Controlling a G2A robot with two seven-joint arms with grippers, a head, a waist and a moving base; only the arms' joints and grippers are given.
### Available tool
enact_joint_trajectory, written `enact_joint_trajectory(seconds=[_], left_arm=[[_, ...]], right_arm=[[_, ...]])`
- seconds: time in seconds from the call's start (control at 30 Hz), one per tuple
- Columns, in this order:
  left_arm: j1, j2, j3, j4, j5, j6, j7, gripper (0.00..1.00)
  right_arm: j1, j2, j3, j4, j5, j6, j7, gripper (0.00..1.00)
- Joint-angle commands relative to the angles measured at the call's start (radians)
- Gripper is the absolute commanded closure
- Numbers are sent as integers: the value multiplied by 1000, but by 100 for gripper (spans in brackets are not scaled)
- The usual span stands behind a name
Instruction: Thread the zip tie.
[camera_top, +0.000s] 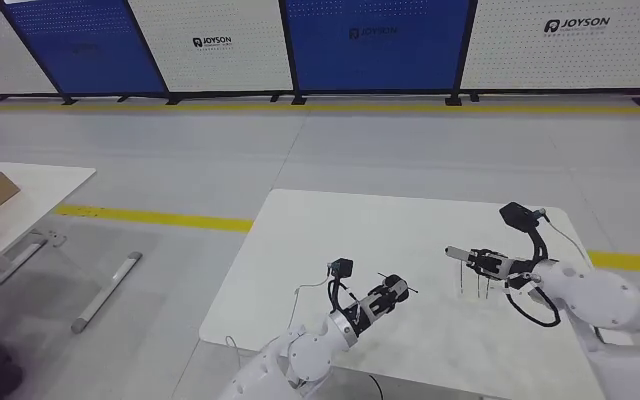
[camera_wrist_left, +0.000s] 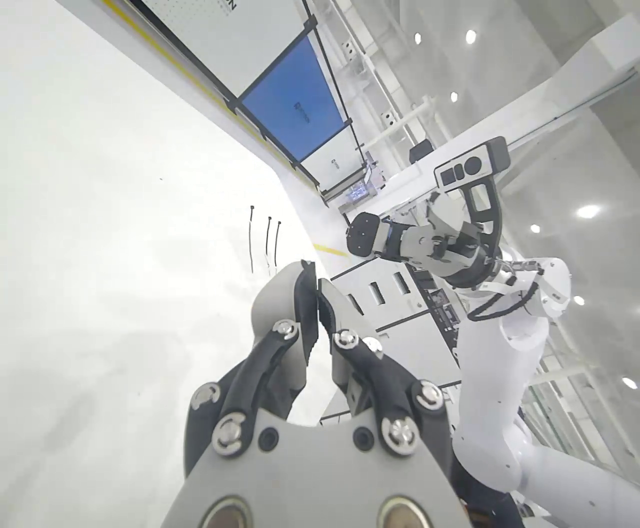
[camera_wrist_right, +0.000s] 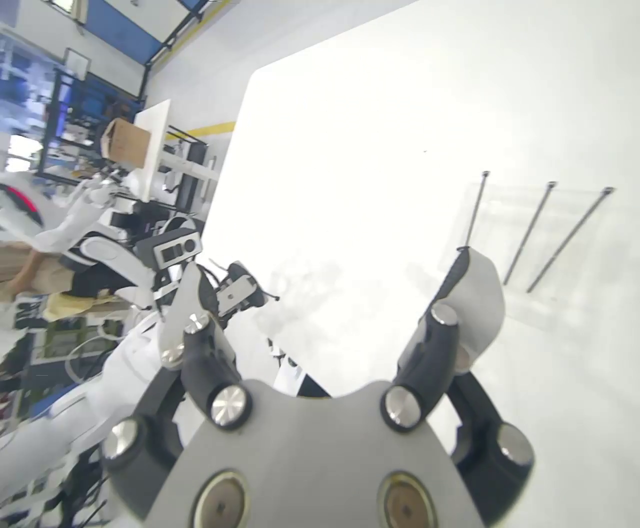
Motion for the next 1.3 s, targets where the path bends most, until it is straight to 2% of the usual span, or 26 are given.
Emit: enact_joint_trajectory(seconds=[0.0,0.17,0.37,0.47,0.67,0.73,0.8,0.93,0.97,1.0,1.1,1.2,1.27], left_arm=[[0,0,0,0,0,0,0,100],[1,-1,-2,-2,-5,-2,11,100],[21,-9,2,-7,53,18,180,100],[8,-10,15,8,75,31,151,100],[8,-10,15,8,75,31,151,100],[8,-10,15,8,75,31,151,100],[8,-10,15,8,75,31,151,100],[8,-10,15,8,75,31,151,100],[8,-10,15,8,75,31,151,100],[8,-10,15,8,75,31,151,100],[8,-10,15,8,75,31,151,100],[8,-10,15,8,75,31,151,100],[8,-10,15,8,75,31,151,100]], right_arm=[[-1,0,1,1,11,-3,1,0],[-1,0,1,1,11,-3,1,0],[-1,0,1,1,11,-3,1,0],[-1,0,1,1,11,-3,1,0],[-1,0,1,1,11,-3,1,0],[-11,0,-9,-4,-29,-10,-36,0],[-3,-1,-23,-12,-47,-8,-21,0],[79,-1,-34,-5,-106,39,48,0],[114,-1,-45,8,-142,63,81,0],[139,-2,-55,21,-162,63,102,0],[235,-10,-101,80,-186,63,219,0],[312,-25,-159,159,-182,63,286,0],[339,-35,-190,213,-167,63,294,0]])
